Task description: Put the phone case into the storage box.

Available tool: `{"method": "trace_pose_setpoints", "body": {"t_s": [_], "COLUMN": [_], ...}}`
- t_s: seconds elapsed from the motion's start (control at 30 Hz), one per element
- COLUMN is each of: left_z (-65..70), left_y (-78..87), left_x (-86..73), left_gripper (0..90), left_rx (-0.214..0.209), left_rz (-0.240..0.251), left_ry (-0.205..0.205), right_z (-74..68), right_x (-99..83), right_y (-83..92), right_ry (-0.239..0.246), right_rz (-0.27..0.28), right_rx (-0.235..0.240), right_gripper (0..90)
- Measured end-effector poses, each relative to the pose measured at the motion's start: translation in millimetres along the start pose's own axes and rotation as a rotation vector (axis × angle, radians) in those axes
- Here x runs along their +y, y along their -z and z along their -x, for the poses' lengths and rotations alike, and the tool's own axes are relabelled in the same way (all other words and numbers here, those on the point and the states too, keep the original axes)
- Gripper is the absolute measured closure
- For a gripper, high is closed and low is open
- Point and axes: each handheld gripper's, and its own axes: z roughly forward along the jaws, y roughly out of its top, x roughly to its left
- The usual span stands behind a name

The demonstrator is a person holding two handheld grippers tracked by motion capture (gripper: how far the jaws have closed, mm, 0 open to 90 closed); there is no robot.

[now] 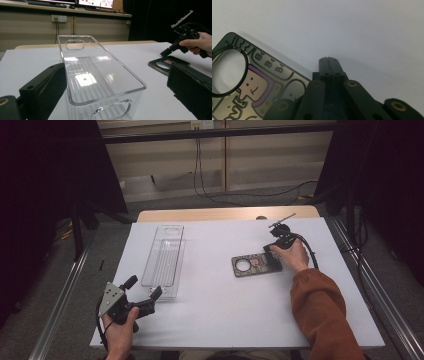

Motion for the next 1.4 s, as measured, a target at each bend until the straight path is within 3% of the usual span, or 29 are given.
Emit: {"method": "trace_pose_setpoints", "body": {"t_s": [0.27,0.73,0.93,1.0,1.4], "left_z": [-0.5,0.3,0.6,0.2,0.2], "left_y": [0.4,0.2,0.3,0.3,0.1], "left_x": [-0.9,-1.0,-0.9,-1.0,-1.1], "left_gripper": [2.7,2.7,2.7,2.7,2.7], "left_rx": [-0.006,-0.01,-0.009,-0.009,-0.005], "left_rz": [-0.008,-0.008,-0.007,-0.008,-0.01], "left_ry": [0.007,0.004,0.003,0.001,-0.003], "right_z": [-3.3,-1.1,-2.2,-3.6,-1.6], "right_x": [-1.8,-13.2,-15.1,-16.4,-25.0], "right_y": [2.2,8.1,9.8,11.2,16.3], "right_ry": [0.037,0.027,0.05,0.03,0.031], "right_rz": [-0.009,0.011,0.011,0.003,0.016], "right_rx": [-0.014,0.014,0.01,0.006,0.005], "right_gripper": [90.0,90.0,90.0,90.0,90.0]}}
